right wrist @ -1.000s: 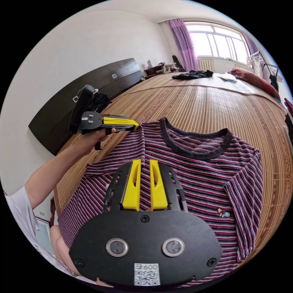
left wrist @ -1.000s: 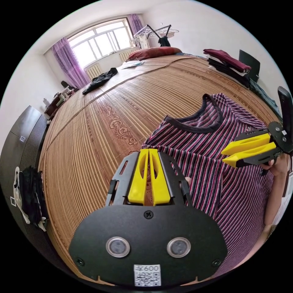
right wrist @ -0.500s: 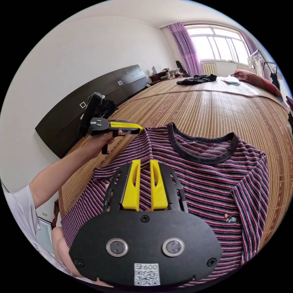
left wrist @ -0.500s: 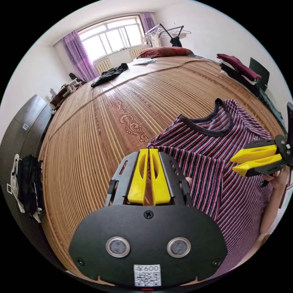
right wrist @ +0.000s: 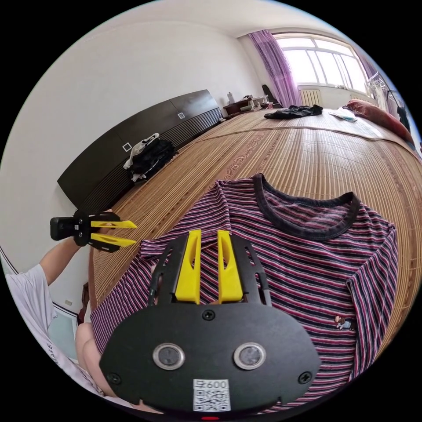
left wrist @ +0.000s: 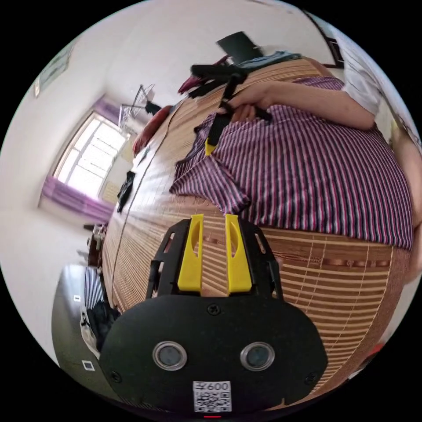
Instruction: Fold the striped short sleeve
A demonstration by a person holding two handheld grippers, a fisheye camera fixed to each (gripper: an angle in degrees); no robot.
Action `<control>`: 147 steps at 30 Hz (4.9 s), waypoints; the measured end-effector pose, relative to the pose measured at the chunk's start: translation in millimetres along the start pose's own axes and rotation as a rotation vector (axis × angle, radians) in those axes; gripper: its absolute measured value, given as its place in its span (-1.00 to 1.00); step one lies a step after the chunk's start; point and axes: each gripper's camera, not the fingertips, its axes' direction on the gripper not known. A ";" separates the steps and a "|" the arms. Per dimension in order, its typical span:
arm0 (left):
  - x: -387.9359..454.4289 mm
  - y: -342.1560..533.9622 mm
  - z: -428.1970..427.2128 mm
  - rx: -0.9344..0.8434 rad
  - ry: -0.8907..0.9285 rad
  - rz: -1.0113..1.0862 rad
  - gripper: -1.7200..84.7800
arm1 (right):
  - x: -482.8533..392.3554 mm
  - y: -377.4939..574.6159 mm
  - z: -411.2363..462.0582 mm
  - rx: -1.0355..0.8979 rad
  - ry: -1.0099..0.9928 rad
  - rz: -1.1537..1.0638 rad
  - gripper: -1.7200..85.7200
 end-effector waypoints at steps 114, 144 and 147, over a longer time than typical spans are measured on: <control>-277.2 -134.7 146.0 -0.196 0.143 -0.771 -0.94 | 92.9 -155.3 -91.0 -0.001 -0.004 0.207 -0.98; -216.0 -48.9 69.1 -0.167 0.257 -0.665 -0.95 | 224.7 -55.5 -144.1 0.001 0.001 0.266 -0.98; -188.1 -3.4 58.6 -0.173 0.381 -0.692 -0.95 | 240.9 -31.3 -146.4 0.004 -0.011 0.272 -0.98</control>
